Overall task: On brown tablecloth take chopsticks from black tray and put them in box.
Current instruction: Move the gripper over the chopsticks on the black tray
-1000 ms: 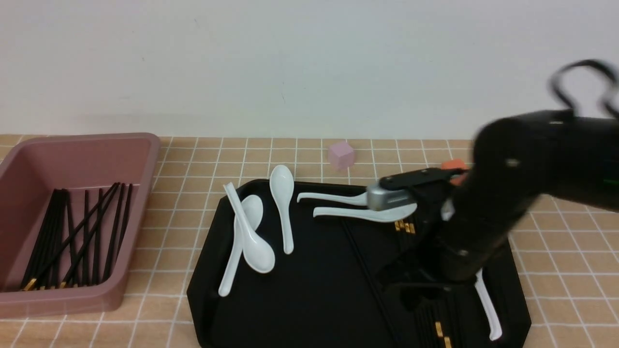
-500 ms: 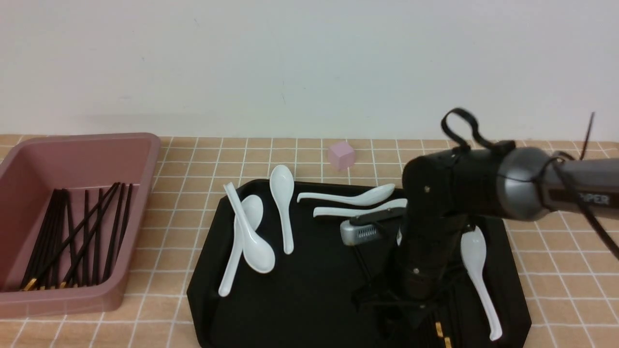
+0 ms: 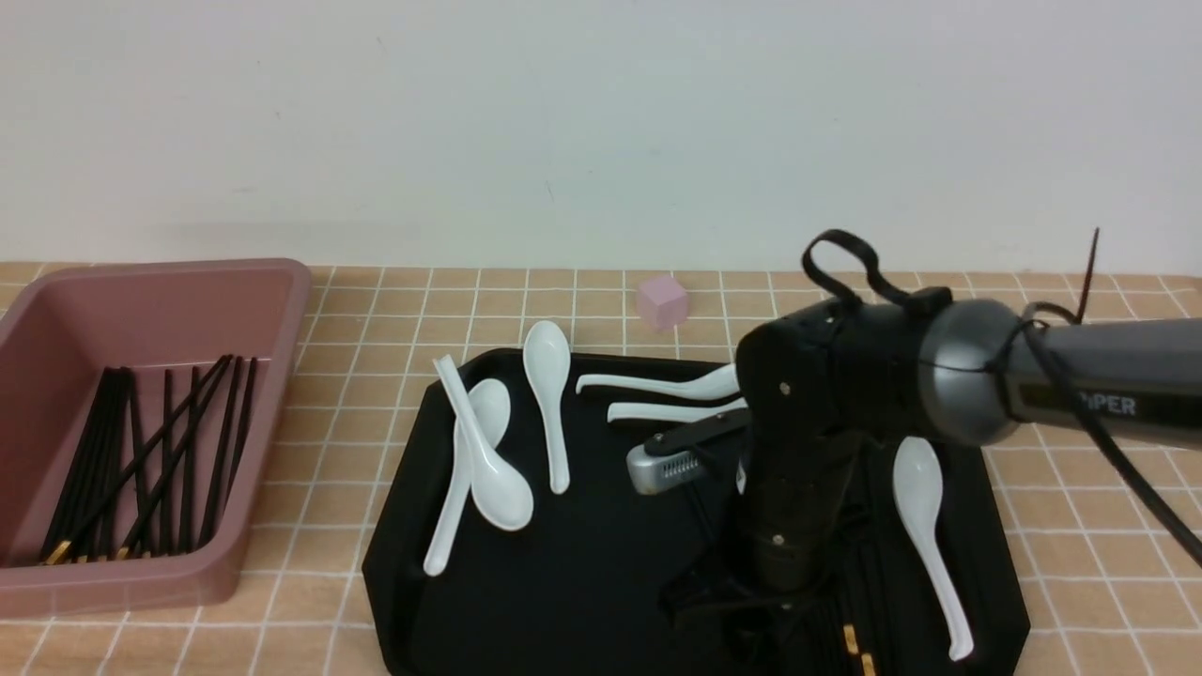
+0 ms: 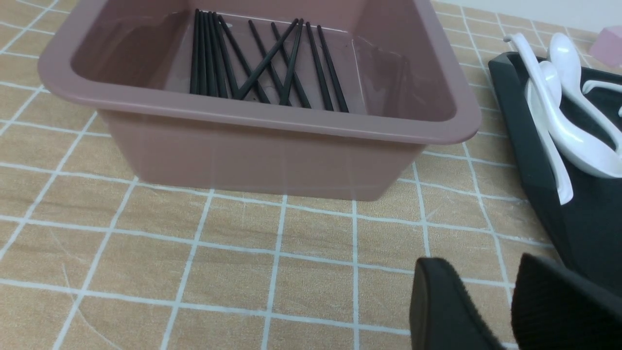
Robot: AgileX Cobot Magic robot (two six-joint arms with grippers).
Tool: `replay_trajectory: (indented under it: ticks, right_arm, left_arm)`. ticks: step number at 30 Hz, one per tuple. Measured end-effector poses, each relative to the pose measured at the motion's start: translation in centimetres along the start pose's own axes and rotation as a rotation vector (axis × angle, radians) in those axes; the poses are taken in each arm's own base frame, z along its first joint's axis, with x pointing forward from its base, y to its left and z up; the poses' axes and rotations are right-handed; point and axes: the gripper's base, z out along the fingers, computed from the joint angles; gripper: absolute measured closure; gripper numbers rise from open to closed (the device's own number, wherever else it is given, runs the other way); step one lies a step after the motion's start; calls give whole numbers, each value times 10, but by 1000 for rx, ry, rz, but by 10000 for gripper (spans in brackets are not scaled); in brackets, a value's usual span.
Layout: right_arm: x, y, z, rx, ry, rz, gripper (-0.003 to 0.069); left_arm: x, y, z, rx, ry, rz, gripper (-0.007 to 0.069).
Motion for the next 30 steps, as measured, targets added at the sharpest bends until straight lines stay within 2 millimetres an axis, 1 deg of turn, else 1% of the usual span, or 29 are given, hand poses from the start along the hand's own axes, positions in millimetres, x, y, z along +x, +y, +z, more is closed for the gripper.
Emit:
replay_trajectory:
  ticks: [2,4,8,17,21,23,25,27,30]
  right_arm:
    - [0,0,0,11,3,7,450]
    - [0,0,0,14,2,7,461]
    - [0,0,0,28,1,6,537]
    - [2,0,-2,29,11,4,543]
    - [8,1,-8,29,39,1,543]
    - [13,0,-15,34,54,-3,543]
    - [22,4,-29,32,81,-12,543]
    - [25,7,-37,32,82,-23,543]
    - [35,17,-57,33,57,-63,543]
  left_arm:
    - [0,0,0,0,0,0,386]
    - [0,0,0,0,0,0,386]
    - [0,0,0,0,0,0,386]
    - [0,0,0,0,0,0,386]
    - [0,0,0,0,0,0,386]
    - [0,0,0,0,0,0,386]
    - [0,0,0,0,0,0,386]
    - [0,0,0,0,0,0,386]
    - [0,0,0,0,0,0,386]
